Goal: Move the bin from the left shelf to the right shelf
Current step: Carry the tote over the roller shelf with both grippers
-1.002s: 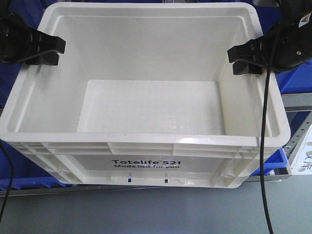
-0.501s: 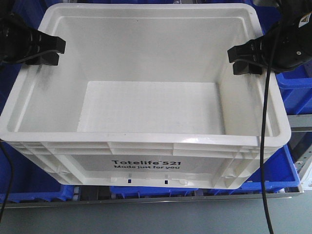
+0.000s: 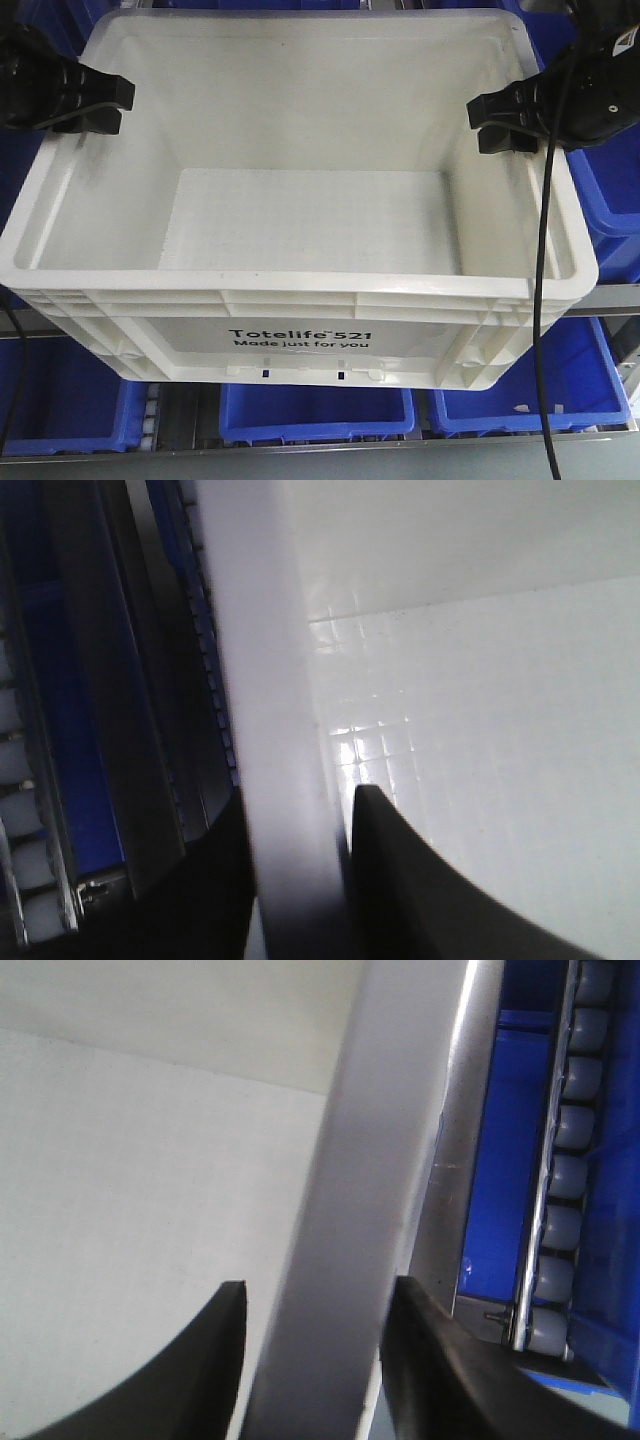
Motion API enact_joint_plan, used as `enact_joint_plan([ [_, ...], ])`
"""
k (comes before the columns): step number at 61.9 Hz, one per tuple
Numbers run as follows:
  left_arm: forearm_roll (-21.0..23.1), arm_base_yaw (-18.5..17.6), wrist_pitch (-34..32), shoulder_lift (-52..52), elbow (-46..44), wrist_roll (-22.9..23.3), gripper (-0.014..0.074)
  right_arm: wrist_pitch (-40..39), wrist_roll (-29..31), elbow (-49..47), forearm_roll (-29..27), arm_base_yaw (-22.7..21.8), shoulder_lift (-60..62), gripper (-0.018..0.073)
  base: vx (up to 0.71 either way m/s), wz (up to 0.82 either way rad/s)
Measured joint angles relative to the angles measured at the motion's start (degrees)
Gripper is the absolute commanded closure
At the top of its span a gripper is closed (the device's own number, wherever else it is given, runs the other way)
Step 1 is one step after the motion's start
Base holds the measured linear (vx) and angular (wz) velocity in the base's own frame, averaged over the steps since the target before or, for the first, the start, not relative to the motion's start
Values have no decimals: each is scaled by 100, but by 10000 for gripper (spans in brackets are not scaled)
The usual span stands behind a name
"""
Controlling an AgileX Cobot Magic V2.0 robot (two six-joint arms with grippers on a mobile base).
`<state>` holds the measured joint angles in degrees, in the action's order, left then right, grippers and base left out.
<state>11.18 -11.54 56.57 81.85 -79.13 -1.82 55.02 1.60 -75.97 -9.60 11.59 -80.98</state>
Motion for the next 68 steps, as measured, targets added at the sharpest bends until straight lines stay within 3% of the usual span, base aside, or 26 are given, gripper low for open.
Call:
enact_joint_plan([
  [68, 27, 0, 0, 0, 0, -7, 604, 0, 0, 0, 22, 0, 0, 564, 9, 3],
])
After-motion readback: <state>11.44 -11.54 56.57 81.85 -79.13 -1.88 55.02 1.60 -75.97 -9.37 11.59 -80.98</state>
